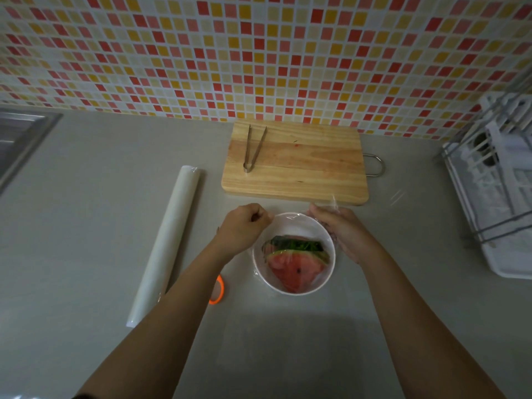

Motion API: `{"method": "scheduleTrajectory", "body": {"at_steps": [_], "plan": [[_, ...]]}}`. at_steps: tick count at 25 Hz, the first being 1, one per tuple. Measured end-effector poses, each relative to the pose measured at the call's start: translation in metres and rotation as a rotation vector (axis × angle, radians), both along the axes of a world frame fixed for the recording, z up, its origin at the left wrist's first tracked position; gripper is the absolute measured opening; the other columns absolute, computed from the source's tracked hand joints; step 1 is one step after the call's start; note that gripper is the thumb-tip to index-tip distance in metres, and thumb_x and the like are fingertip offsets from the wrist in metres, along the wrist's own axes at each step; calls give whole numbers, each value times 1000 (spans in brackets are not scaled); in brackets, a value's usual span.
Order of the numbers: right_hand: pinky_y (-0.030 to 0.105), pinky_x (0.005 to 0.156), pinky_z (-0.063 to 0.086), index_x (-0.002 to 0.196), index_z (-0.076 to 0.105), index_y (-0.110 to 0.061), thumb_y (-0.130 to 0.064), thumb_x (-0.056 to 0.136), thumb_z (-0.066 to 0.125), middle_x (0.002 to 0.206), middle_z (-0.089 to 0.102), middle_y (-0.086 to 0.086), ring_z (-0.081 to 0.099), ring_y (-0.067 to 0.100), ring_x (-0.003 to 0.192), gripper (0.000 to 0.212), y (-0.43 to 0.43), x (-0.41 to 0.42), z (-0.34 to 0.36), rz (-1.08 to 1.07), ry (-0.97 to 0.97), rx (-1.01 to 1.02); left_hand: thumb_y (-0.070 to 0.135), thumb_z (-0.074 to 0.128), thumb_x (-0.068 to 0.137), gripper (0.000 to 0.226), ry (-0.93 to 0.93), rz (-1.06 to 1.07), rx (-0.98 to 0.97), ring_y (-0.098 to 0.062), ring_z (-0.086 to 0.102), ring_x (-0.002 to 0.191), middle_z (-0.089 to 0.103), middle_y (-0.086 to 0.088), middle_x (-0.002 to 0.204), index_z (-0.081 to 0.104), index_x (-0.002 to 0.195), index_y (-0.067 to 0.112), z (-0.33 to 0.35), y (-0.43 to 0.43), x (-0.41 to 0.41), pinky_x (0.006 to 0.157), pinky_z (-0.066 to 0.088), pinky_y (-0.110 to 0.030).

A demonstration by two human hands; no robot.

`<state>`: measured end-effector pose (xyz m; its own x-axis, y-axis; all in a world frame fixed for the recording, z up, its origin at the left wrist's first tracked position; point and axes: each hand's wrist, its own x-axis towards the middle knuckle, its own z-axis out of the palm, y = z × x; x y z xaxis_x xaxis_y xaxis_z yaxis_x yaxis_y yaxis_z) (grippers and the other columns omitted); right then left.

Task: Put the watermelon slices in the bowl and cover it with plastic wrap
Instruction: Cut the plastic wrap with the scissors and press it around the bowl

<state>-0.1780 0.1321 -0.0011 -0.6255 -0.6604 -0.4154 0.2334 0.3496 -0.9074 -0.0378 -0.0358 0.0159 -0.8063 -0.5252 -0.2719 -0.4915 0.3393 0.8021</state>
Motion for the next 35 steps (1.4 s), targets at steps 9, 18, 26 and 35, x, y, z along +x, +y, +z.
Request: {"method": "scheduleTrajectory", "body": {"at_steps": [9, 18, 26, 35], "plan": [[38, 90, 49, 75, 75, -32, -37, 82, 66, 81, 75, -13, 66, 18, 94, 13, -17, 18, -4, -240, 1, -73, 26, 47, 99, 19, 139, -74, 45, -8, 48, 67, 53, 4, 73, 51, 82, 18, -8, 4, 5, 62, 38, -14], [37, 84, 51, 77, 77, -27, -39, 81, 66, 92, 74, -5, 66, 19, 95, 17, -24, 14, -9, -309, -52, -14, 31, 43, 99, 24, 65, 127, 53, -5, 53, 72, 58, 10, 78, 54, 87, 14, -19, 7, 0, 58, 38, -6], [36, 73, 54, 70, 77, -25, -35, 77, 69, 77, 73, 4, 68, 26, 78, 14, -27, 11, -19, -392, -172, 90, 27, 48, 98, 24, 179, 313, 509, -11, 59, 60, 62, 0, 71, 54, 77, 18, -32, 12, 4, 53, 51, -27], [25, 55, 45, 73, 73, -24, -22, 65, 76, 76, 69, 3, 64, 22, 64, 9, -32, 6, -27, -486, -230, 219, 8, 61, 87, 23, 315, 516, 860, -14, 71, 70, 76, 0, 87, 59, 103, 26, -38, 22, 3, 59, 56, -28]]}}
